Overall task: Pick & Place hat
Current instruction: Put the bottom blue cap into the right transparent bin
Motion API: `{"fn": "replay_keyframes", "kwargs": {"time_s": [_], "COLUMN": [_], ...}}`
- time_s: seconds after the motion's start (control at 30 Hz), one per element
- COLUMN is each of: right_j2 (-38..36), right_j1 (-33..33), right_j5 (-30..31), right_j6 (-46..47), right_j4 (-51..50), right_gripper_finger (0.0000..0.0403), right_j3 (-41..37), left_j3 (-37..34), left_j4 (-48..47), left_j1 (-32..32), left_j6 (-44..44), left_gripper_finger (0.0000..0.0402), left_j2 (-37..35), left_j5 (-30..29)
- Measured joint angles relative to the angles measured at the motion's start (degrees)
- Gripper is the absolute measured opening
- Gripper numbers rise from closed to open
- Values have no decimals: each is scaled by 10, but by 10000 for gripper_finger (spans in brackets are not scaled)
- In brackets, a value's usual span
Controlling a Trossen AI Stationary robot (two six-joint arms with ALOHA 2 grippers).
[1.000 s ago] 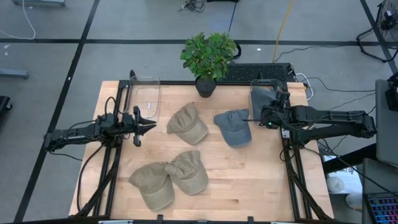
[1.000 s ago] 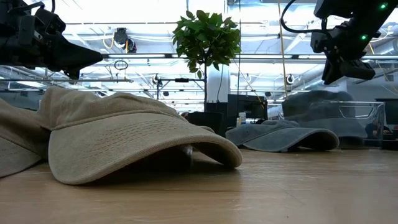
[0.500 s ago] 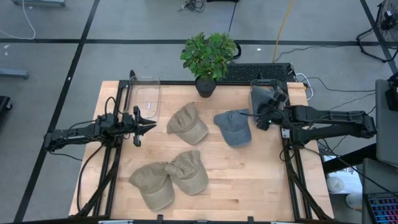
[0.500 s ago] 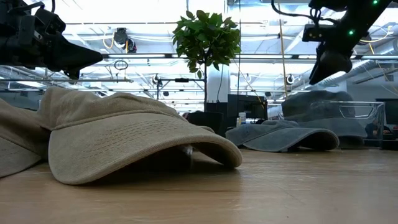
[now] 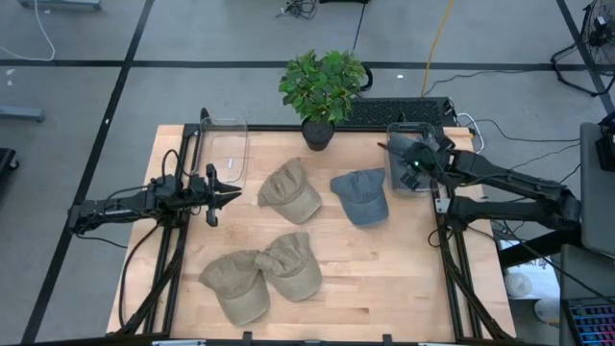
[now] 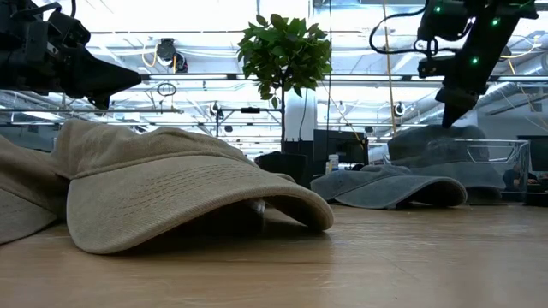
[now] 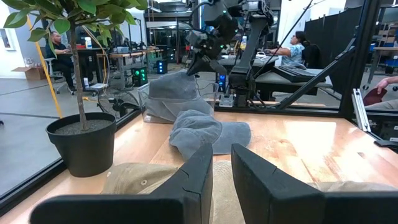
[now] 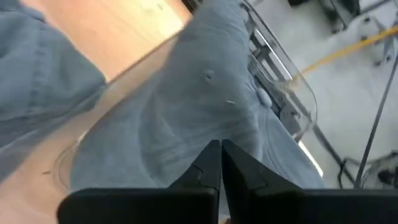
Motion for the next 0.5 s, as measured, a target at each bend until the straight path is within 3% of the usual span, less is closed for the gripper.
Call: {"fn": "replay_keyframes", "kwargs": {"time_s": [0.17, 0.3, 0.5], "right_j2": [18, 52, 109], "right_j1": [-64, -110, -140], "right_j5": [-7, -50, -62], "right_j6": [-6, -30, -76], "right_j4": [1, 11, 53], "right_gripper_finger": [1, 1, 0], "right_j3": [0, 0, 0], "left_j3": [0, 0, 0], "left_j4": [0, 0, 0], "left_j1": [0, 0, 0], "left_j6": [0, 0, 0], "left_gripper_finger": [67, 67, 67], "left_j2": [0, 0, 0], "left_j5": [0, 0, 0]}}
